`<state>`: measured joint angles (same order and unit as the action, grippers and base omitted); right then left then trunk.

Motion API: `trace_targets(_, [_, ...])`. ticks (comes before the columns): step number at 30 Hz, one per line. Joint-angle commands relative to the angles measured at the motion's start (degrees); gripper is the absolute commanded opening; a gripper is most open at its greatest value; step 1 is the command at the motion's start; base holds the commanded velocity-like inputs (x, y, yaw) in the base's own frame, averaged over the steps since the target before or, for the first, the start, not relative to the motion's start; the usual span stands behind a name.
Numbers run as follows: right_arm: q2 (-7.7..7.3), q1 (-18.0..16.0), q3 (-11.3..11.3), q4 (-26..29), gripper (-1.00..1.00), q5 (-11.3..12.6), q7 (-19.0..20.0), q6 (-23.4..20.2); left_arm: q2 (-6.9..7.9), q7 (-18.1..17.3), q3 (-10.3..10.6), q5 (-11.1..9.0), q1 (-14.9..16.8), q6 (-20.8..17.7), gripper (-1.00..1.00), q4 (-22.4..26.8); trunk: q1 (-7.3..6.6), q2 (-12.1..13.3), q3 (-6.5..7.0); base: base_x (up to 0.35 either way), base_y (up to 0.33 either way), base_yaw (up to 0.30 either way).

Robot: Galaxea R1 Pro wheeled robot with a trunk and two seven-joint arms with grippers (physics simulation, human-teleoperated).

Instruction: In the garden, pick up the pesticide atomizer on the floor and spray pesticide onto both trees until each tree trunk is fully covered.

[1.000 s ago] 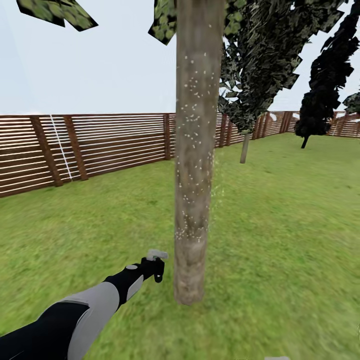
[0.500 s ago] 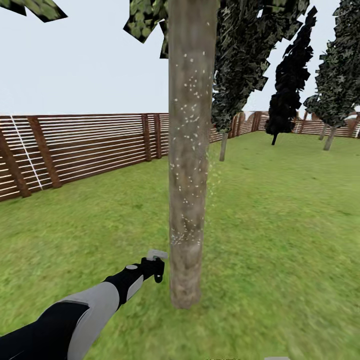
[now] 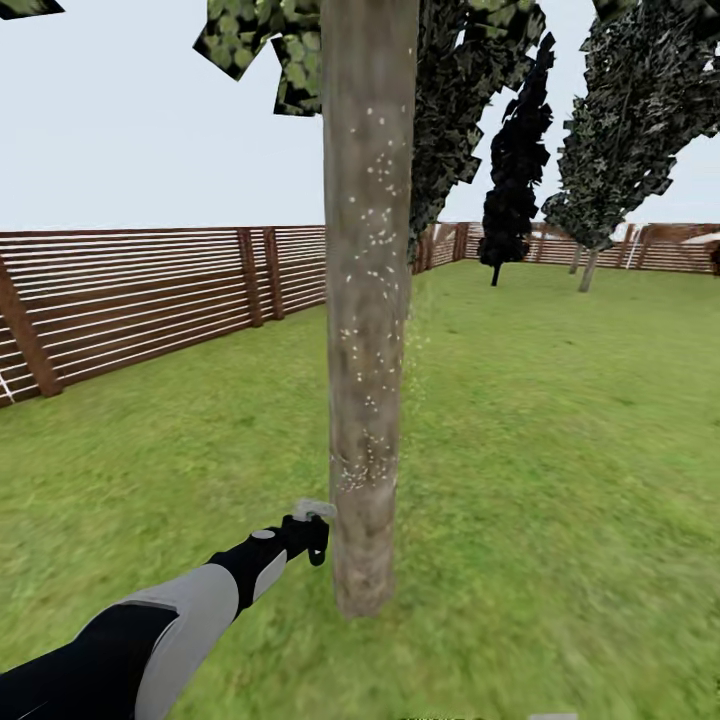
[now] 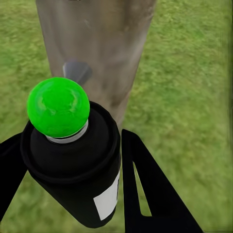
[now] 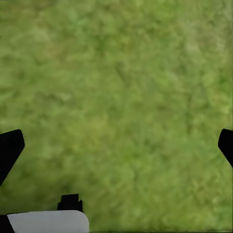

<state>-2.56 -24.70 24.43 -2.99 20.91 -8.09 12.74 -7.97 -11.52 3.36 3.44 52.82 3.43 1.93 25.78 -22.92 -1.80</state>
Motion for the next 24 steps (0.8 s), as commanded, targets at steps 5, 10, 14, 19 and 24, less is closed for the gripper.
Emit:
trace_targets(5, [0.01,0.0,0.0,0.0,1.0,0.0,0.0,0.0,-0.01,0.0,0.0,0.0,0.0,0.0,-1.0,0.0,0.0,0.0,0.0,0.0,0.35,-0.295])
trace_targets(10, [0.01,0.0,0.0,0.0,1.0,0.0,0.0,0.0,-0.02,0.0,0.0,0.0,0.0,0.0,-1.0,0.0,0.0,0.0,0.0,0.0,0.35,-0.296])
trace_targets(14, [0.03,0.0,0.0,0.0,1.0,-0.1,0.0,0.0,-0.02,0.0,0.0,0.0,0.0,0.0,-1.0,0.0,0.0,0.0,0.0,0.0,0.35,-0.296])
trace_targets(19, [0.1,0.7,0.0,0.0,1.0,-0.1,0.1,0.0,-0.02,0.0,0.0,0.0,0.0,0.0,-1.0,0.0,0.0,0.0,0.0,0.0,0.35,-0.296])
trace_targets(24, [0.1,0.8,0.0,0.0,1.0,-0.1,0.1,0.0,-0.02,0.0,0.0,0.0,0.0,0.0,-1.0,0.0,0.0,0.0,0.0,0.0,0.35,-0.296])
